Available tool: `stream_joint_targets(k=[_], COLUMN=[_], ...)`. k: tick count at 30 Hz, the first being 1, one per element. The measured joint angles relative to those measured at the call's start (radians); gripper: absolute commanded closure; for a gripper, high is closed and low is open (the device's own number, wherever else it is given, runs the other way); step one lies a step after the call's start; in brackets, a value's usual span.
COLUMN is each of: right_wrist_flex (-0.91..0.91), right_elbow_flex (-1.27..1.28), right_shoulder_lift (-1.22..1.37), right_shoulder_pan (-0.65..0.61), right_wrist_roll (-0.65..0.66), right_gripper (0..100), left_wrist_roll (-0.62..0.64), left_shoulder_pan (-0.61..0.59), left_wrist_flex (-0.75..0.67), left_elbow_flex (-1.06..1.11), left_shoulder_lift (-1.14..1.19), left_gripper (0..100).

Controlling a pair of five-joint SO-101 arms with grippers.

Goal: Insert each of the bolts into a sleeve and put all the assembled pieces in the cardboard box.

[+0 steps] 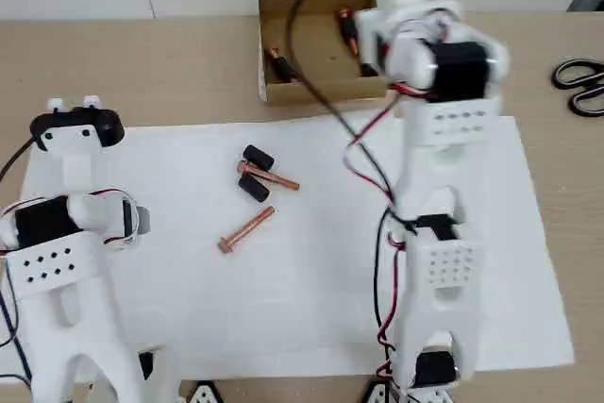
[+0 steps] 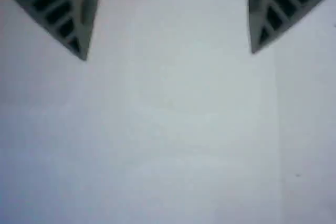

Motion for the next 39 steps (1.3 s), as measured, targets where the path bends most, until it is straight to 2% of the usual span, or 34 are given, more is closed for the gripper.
stream_joint_targets(k=[9, 14, 18, 25, 30, 35, 39], right_wrist_flex=[0.008, 0.008, 0.008, 0.008, -0.015, -0.15, -0.313], right_elbow_flex=[0.009, 0.209, 0.526, 1.254, 1.7, 2.081, 2.328], right_shoulder_lift=[-0.341, -0.601, -0.873, -1.404, -1.729, -1.982, -2.139], right_shoulder_pan=[0.133, 0.141, 0.141, 0.141, 0.14, 0.14, 0.14], right_wrist_roll=[0.0, 0.0, 0.0, 0.0, 0.0, 0.0, 0.0], right_gripper=[83.3, 83.3, 83.3, 83.3, 83.3, 83.3, 83.3], left_wrist_roll=[0.0, 0.0, 0.0, 0.0, 0.0, 0.0, 0.0], left_shoulder_pan=[0.0, 0.0, 0.0, 0.0, 0.0, 0.0, -0.069], left_wrist_flex=[0.0, 0.0, 0.0, 0.003, 0.091, 0.204, 0.224], left_elbow_flex=[0.0, 0.0, 0.0, -0.002, -0.104, -0.302, -0.448], left_shoulder_lift=[0.0, 0.0, 0.0, 0.0, 0.0, 0.0, -0.002], left_gripper=[81, 81, 81, 81, 81, 81, 81])
